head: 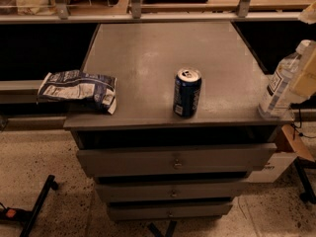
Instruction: Pick blue plastic bottle
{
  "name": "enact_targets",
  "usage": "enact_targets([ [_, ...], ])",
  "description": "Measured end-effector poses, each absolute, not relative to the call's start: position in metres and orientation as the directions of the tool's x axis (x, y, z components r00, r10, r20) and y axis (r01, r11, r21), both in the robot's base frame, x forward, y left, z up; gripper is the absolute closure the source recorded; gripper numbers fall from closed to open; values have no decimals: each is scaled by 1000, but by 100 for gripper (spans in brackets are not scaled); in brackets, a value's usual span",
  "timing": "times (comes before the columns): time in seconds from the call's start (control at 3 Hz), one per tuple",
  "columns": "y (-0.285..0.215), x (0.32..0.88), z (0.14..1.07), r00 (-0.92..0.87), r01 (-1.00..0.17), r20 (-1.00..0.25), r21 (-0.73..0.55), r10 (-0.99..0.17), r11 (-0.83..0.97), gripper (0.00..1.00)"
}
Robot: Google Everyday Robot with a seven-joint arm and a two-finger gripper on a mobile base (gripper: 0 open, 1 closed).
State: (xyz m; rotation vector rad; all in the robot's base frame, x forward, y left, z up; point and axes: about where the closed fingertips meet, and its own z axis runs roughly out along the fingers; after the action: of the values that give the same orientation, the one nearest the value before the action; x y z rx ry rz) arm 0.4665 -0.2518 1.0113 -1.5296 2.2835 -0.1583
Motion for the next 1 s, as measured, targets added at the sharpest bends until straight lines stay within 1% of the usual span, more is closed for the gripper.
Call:
enact_targets([
  [0.33,-284,488,1028,-398,-811,-280,-337,-874,477,0],
  [0.67,-315,500,1026,-447,-762,-344,-337,-826,553,0],
  [1.0,-335,500,1012,-453,-722,-468,-308,-759,620,0],
])
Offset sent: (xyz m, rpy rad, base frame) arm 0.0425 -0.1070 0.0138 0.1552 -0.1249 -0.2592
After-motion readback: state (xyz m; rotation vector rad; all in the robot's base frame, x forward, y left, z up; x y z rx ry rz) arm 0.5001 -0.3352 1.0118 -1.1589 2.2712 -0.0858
